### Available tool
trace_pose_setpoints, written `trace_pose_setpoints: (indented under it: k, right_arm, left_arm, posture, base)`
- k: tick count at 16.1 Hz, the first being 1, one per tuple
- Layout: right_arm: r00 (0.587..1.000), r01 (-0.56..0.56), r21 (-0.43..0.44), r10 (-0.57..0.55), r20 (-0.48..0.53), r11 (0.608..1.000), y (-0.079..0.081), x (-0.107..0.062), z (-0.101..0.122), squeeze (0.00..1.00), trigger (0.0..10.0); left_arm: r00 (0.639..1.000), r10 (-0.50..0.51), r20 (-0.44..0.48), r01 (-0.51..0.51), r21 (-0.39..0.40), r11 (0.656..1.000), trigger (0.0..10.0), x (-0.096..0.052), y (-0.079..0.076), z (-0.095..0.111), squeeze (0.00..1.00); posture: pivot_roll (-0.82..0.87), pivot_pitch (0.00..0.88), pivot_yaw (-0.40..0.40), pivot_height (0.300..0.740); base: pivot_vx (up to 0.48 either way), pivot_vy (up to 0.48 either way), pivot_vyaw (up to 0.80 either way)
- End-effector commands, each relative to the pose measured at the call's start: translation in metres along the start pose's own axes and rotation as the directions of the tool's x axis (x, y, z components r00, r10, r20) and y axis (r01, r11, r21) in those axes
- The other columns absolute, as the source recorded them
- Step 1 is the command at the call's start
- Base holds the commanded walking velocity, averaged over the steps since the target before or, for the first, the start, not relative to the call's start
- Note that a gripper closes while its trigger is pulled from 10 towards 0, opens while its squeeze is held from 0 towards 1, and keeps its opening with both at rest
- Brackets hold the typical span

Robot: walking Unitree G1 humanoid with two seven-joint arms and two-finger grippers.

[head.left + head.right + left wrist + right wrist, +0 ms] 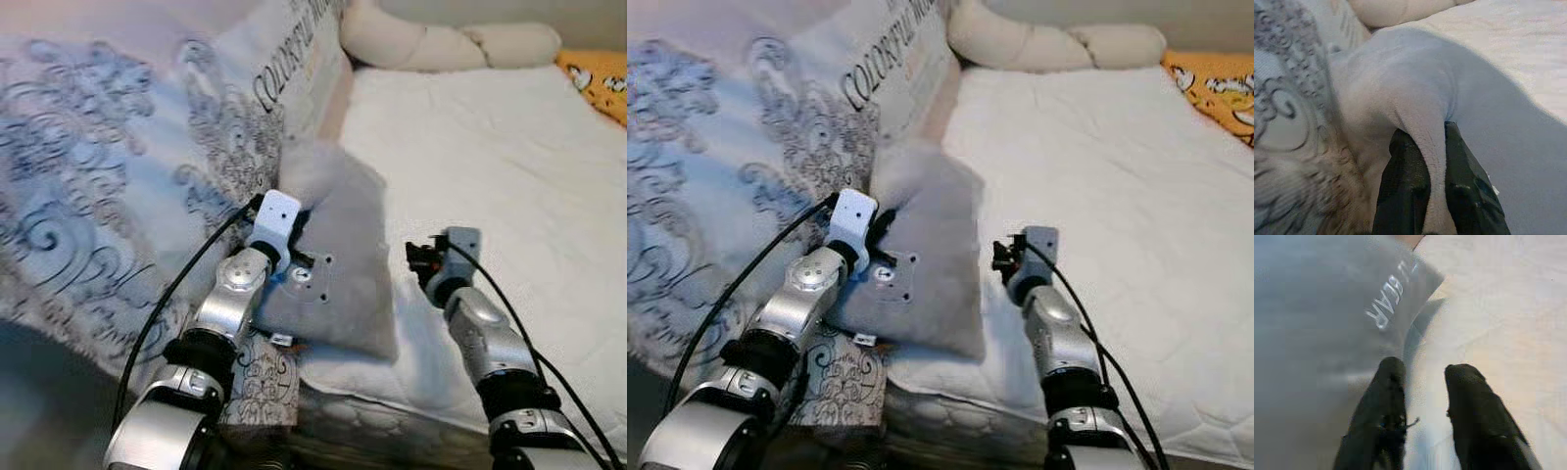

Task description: Clean up the room

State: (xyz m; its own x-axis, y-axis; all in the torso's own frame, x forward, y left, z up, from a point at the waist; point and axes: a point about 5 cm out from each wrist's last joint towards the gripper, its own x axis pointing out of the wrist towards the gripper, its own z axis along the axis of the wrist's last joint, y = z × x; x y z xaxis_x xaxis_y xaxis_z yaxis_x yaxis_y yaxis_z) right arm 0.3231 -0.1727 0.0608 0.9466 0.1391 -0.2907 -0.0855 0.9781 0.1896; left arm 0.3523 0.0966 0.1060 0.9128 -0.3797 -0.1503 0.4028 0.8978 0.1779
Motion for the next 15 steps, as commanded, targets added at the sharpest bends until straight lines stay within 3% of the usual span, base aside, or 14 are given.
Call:
trace_pose_setpoints:
  k: [1, 3, 7, 8, 9, 11, 13, 15]
  right_arm:
    - [0.999, 0.036, 0.006, -0.036, 0.001, 0.999, -0.014, -0.004, 0.001, 1.00, 10.0]
    - [0.999, 0.044, -0.054, -0.043, 0.022, 0.998, -0.023, -0.007, 0.006, 1.00, 10.0]
    - [0.973, -0.173, -0.104, 0.187, 0.138, 0.979, -0.019, -0.022, 0.022, 1.00, 10.0]
    - [0.957, -0.228, -0.099, 0.242, 0.161, 0.969, -0.018, -0.027, 0.025, 1.00, 10.0]
    - [0.940, -0.281, -0.094, 0.294, 0.174, 0.955, -0.019, -0.034, 0.027, 1.00, 10.0]
    - [0.935, -0.298, -0.115, 0.314, 0.166, 0.948, -0.020, -0.039, 0.024, 1.00, 10.0]
    - [0.933, -0.308, -0.118, 0.324, 0.159, 0.944, -0.018, -0.041, 0.021, 1.00, 10.0]
    - [0.922, -0.341, -0.127, 0.358, 0.150, 0.932, -0.013, -0.043, 0.019, 1.00, 10.0]
  left_arm:
    - [0.998, 0.053, 0.033, -0.055, 0.045, 0.997, 10.0, 0.008, 0.012, 0.020, 0.00]
    - [0.997, 0.047, 0.054, -0.051, 0.086, 0.995, 10.0, 0.010, 0.013, 0.026, 0.00]
    - [0.997, -0.006, 0.083, -0.016, 0.261, 0.965, 10.0, 0.021, 0.013, 0.045, 0.00]
    - [0.996, -0.012, 0.090, -0.017, 0.315, 0.949, 10.0, 0.024, 0.014, 0.052, 0.00]
    - [0.994, -0.054, 0.094, 0.008, 0.427, 0.904, 10.0, 0.028, 0.011, 0.061, 0.00]
    - [0.990, -0.115, 0.077, 0.057, 0.530, 0.846, 10.0, 0.029, -0.002, 0.062, 0.00]
    - [0.993, -0.106, 0.060, 0.055, 0.555, 0.830, 10.0, 0.030, -0.005, 0.057, 0.00]
    - [0.998, -0.043, 0.037, 0.014, 0.573, 0.819, 10.0, 0.030, 0.004, 0.053, 0.00]
  posture:
    - [0.08, 0.000, 0.100, 0.740]
    - [0.08, 0.000, 0.102, 0.740]
    - [0.07, 0.000, 0.108, 0.740]
    - [0.07, 0.000, 0.116, 0.740]
    - [0.06, 0.000, 0.128, 0.740]
    - [0.06, 0.000, 0.137, 0.740]
    - [0.06, 0.000, 0.142, 0.740]
    - [0.06, 0.000, 0.144, 0.740]
  base:
    - [0.000, 0.000, 0.00]
    - [0.000, 0.000, 0.00]
    - [0.000, 0.000, 0.00]
    - [0.000, 0.000, 0.00]
    - [0.000, 0.000, 0.00]
    - [0.000, 0.000, 0.00]
    - [0.000, 0.000, 0.00]
    - [0.000, 0.000, 0.00]
